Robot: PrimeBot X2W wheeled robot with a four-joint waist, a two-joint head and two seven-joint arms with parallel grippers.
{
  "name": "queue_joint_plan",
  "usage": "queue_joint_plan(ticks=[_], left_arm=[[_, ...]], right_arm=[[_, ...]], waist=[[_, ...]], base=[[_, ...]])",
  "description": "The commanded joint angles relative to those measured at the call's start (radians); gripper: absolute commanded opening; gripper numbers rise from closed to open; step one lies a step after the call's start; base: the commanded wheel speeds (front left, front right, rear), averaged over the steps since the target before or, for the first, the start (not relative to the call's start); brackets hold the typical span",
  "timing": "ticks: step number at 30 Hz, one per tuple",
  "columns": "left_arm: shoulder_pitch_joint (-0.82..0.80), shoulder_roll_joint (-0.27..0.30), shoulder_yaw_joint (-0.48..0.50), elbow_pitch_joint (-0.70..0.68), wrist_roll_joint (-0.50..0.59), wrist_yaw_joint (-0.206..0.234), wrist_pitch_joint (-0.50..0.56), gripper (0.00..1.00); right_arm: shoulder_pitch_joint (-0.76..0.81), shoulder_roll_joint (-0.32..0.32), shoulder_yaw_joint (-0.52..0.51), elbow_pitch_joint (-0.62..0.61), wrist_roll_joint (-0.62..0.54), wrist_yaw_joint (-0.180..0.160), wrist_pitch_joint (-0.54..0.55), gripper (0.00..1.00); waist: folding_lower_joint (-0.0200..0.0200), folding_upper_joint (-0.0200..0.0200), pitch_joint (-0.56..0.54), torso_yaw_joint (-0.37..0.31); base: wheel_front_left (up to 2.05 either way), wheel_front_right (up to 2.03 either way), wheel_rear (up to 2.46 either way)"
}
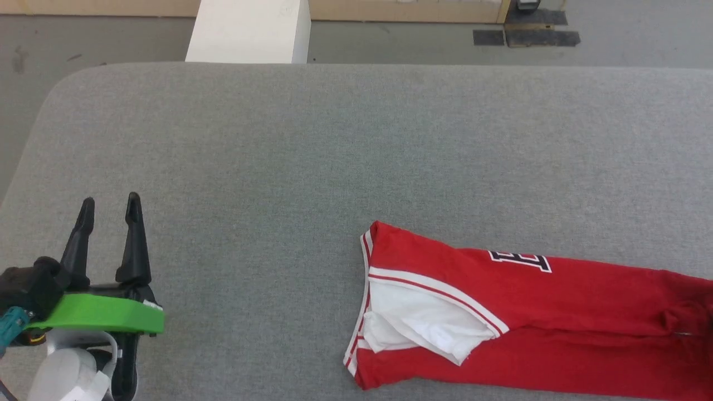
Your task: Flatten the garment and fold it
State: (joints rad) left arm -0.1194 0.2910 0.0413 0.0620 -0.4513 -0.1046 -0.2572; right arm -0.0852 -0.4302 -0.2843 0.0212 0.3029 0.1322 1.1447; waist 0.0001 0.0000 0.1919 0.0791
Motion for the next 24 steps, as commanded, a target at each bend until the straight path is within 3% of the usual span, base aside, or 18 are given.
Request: queue_joint_plan(ticks=[1,7,12,18,24], left_arm=[[0.011,-0.002,-0.002,0.004,-0.001,0.001,-0.004,1.00],[0.025,-0.008,-0.010,0.005,-0.004,0.009,-0.001,1.00],[0.037,-0.016,-0.017,0.003,-0.007,0.013,-0.001,1.00],[0.053,-0.018,-0.019,0.005,-0.011,0.014,-0.001,1.00],[0.062,-0.026,-0.025,0.008,-0.017,0.015,-0.002,1.00]], right_arm=[[0.015,-0.013,0.032,-0.049,0.014,-0.002,0.035,0.00],[0.021,-0.036,0.170,-0.260,0.068,-0.002,0.120,0.00],[-0.003,-0.016,0.308,-0.332,0.108,-0.002,0.129,0.00],[-0.066,0.069,0.456,-0.301,0.140,-0.002,0.066,0.00],[-0.139,0.161,0.563,-0.170,0.150,-0.002,-0.031,0.00]], waist=[[-0.0001,0.0000,-0.019,-0.006],[-0.0001,0.0000,-0.046,-0.015],[-0.0001,0.0000,-0.059,-0.009],[-0.0001,0.0000,-0.067,0.008],[-0.0001,0.0000,-0.068,0.032]], base=[[0.00,0.00,0.00],[0.00,0.00,0.00],[0.00,0.00,0.00],[0.00,0.00,0.00],[0.00,0.00,0.00]])
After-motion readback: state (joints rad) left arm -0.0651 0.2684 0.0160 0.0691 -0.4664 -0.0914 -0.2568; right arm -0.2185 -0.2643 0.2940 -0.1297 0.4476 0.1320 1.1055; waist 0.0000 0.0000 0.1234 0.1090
